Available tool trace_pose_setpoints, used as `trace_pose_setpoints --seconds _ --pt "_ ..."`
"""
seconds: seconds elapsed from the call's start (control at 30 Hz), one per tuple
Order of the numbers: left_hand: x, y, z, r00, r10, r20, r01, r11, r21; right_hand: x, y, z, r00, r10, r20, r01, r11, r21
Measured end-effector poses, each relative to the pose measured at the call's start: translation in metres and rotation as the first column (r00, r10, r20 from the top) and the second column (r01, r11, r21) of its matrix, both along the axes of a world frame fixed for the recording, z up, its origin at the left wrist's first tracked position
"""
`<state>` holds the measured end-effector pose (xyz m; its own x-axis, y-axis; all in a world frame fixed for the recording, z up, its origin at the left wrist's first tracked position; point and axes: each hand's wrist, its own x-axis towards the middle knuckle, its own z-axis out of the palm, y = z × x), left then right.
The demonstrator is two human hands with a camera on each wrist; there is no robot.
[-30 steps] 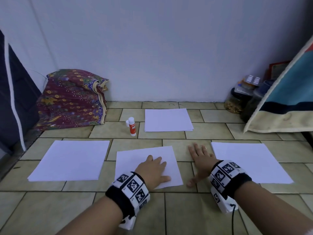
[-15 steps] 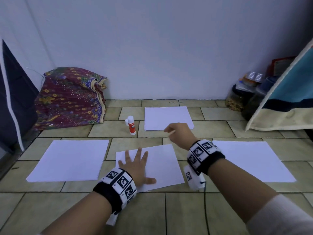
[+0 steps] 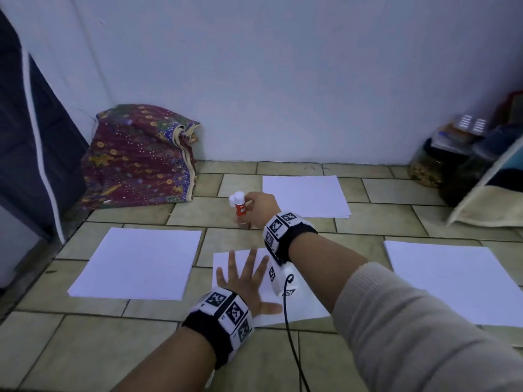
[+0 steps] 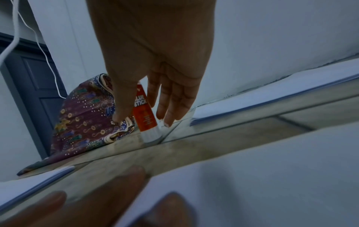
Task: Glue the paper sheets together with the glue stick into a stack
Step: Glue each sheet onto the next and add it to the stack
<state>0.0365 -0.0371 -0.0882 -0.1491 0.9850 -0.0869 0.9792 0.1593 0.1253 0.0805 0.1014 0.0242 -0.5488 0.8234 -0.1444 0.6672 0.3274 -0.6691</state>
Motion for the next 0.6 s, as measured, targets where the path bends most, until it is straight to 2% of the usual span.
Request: trace_pose_setpoints --seconds 0.1,0.13,0.17,0.2,0.27,0.33,0.37,0.4,0.5,0.6 --pt "0.008 -0.006 0.009 0.998 -0.024 0.061 0.025 1.0 -0.015 -0.005 0.0 0.003 1.0 0.01 0.026 -0.011 1.0 0.016" --pt "0.008 -0.007 0.0 0.996 -0.024 0.082 0.025 1.0 -0.01 -0.005 -0.001 0.005 0.999 0.008 0.031 -0.008 1.0 0.018" --pt "0.009 -0.009 0.003 0.995 -0.025 0.1 0.03 0.998 -0.055 -0.004 0.0 0.006 1.0 0.004 0.025 -0.004 1.0 0.017" --pt "0.014 -0.013 0.021 0.997 -0.051 0.059 0.053 0.998 -0.026 -0.002 0.001 0.006 1.0 -0.004 0.022 0.004 1.0 0.009" --pt "0.01 -0.012 0.02 0.998 -0.048 -0.051 0.048 0.999 0.006 0.006 0.002 0.008 0.999 -0.023 0.022 0.023 1.0 0.014" --pt "0.01 -0.013 0.025 0.999 -0.04 -0.022 0.038 0.996 -0.084 0.018 0.005 0.008 1.0 -0.026 0.016 0.025 0.999 0.038" --pt "0.012 -0.014 0.03 1.0 -0.001 0.023 0.003 0.996 -0.089 0.025 0.006 0.008 1.0 -0.025 0.006 0.024 0.998 0.056" --pt "0.015 -0.015 0.035 1.0 0.005 0.005 -0.005 0.998 -0.067 0.033 0.006 0.008 1.0 -0.026 -0.008 0.026 0.998 0.062" --pt "0.014 -0.014 0.048 0.999 0.026 0.046 -0.005 0.913 -0.408 0.06 0.005 0.006 0.999 0.001 -0.041 0.002 0.998 0.069" --pt "0.022 -0.01 0.069 1.0 0.002 -0.002 -0.003 0.886 -0.464 0.089 0.002 0.005 1.0 0.004 -0.017 -0.003 0.999 0.035"
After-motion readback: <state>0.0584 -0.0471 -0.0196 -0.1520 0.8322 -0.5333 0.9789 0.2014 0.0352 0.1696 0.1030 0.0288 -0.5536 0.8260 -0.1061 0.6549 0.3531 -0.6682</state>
